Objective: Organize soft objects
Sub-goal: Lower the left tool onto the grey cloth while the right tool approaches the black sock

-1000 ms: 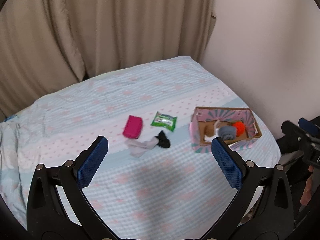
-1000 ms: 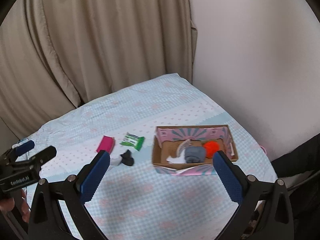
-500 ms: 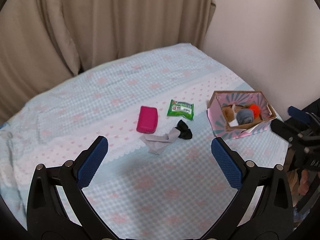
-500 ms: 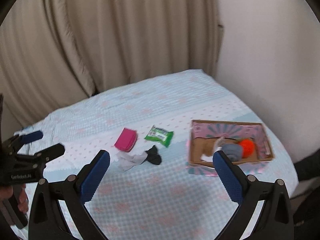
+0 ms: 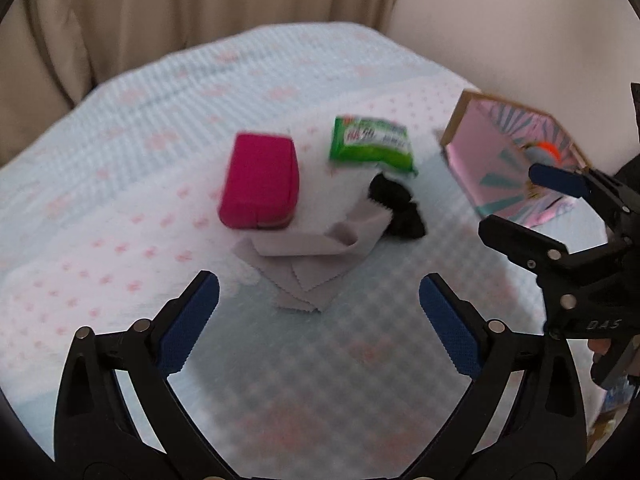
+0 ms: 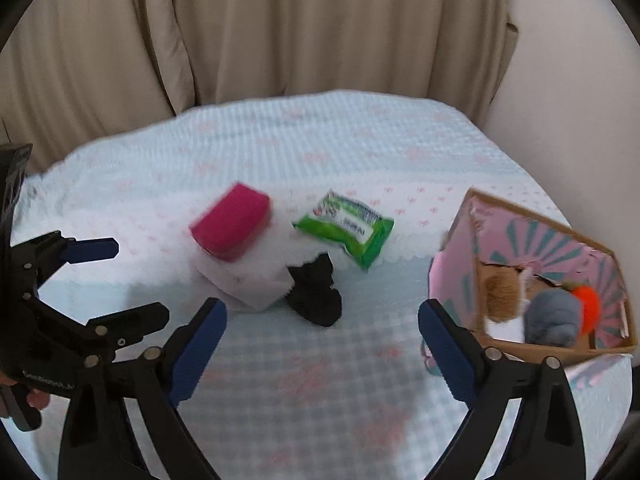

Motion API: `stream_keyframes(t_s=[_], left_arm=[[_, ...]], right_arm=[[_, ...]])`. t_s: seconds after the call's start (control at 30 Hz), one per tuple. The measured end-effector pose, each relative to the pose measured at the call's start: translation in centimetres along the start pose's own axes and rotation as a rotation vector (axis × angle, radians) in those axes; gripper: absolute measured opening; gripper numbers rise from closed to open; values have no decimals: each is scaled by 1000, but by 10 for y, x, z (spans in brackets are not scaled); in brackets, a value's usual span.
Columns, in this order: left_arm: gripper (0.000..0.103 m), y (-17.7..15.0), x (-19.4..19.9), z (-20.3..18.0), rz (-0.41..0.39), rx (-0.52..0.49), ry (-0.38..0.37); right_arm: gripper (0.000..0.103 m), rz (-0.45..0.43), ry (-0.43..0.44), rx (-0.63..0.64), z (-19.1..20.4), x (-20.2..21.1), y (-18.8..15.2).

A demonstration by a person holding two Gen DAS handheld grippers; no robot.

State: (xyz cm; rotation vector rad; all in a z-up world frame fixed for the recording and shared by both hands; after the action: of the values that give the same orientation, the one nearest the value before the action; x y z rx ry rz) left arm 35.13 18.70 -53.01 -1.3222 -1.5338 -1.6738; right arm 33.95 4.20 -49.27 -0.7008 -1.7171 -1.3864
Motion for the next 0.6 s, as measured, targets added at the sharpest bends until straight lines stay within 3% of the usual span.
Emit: stream_keyframes(t_s=[0.07, 0.2, 0.33, 0.47, 0.6], left_arm=[[100, 2, -24, 3, -5, -3, -2], [99, 7, -62, 3, 5, -13, -23], [92, 11, -90, -3, 43, -48, -35], [90, 16, -98, -6, 33, -88, -4], [77, 16, -101, -5, 42, -118, 49]], right_arm=[[95, 7, -38, 29, -4, -25, -3], [90, 35, -14, 65, -7, -71, -8], [78, 68, 24, 118, -7, -107, -10], [71, 75, 53, 166, -6, -121, -7], [70, 67, 81, 211, -1, -125, -2]])
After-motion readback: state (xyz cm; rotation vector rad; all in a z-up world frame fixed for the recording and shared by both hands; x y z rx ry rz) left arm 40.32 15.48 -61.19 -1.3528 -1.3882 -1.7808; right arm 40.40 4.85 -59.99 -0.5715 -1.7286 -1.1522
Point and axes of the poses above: each gripper's, at about its wrist camera, not at the fingertips, and x roughly against the way its jaws point, z to its left, y to its top, the point moved 9 cm from there along -x, roughly the way its jaws point, and after that the axes turned 11 degrees about z, right-handed, at the moved point
